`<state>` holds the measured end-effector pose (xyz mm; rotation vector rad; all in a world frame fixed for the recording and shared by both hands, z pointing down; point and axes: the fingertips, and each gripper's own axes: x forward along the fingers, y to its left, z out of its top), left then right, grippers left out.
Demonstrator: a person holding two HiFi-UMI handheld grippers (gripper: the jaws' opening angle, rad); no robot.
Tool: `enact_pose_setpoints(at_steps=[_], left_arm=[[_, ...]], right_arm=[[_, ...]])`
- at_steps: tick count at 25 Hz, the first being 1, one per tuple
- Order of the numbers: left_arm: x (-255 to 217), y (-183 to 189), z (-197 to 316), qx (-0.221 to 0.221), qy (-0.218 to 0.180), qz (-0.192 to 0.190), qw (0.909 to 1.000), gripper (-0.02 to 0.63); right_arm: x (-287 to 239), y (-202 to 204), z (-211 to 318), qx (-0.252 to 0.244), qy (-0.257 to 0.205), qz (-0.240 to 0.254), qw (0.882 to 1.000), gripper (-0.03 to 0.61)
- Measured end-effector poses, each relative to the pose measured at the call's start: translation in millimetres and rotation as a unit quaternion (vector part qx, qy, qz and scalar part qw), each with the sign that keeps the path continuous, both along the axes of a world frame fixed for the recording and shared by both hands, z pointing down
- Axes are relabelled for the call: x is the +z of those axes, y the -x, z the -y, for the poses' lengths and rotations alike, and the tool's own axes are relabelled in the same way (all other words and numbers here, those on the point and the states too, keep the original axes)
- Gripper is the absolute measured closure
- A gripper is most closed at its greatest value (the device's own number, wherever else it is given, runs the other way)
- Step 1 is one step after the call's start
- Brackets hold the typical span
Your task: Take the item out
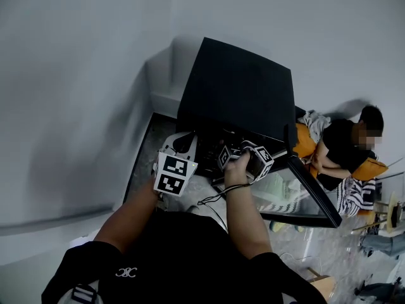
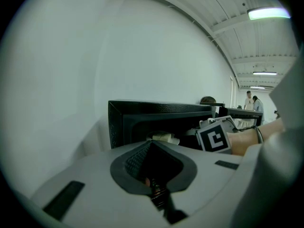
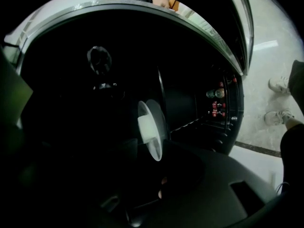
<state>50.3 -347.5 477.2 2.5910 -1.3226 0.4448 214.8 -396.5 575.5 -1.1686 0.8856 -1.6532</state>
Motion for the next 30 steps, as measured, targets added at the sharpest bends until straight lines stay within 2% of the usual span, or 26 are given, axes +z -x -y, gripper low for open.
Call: enact_pose_setpoints(at_steps=[7, 10, 12, 17, 19, 30], left_arm=[[2, 2, 2, -0.003, 0.003, -0.002, 1.0, 0.614], [2, 3, 3, -0.004, 0.004, -0.003, 1.0, 0.615], [2, 3, 5, -0.005, 0.005, -0.004, 1.0, 0.614], [0, 2, 9, -0.005, 0.004, -0.005, 1.0, 0.614], [1, 2, 10, -0.006, 0.006, -0.006, 1.0, 0.614], [5, 0, 10, 0.002, 0.009, 0.0, 1.0, 0.614]], right_arm=[[2, 3, 5, -0.016, 0.019, -0.02, 0.999, 0.423], [8, 8, 5, -0.046, 0.053, -0.042, 0.997, 0.49], [11, 7, 6, -0.049, 0.064, -0.043, 0.996, 0.508], [11, 7, 10, -0.039, 0.069, -0.015, 0.997, 0.508], [14, 5, 11, -0.036, 0.073, -0.011, 0.997, 0.546], [15, 5, -4, -0.056, 0.057, -0.04, 0.996, 0.554]])
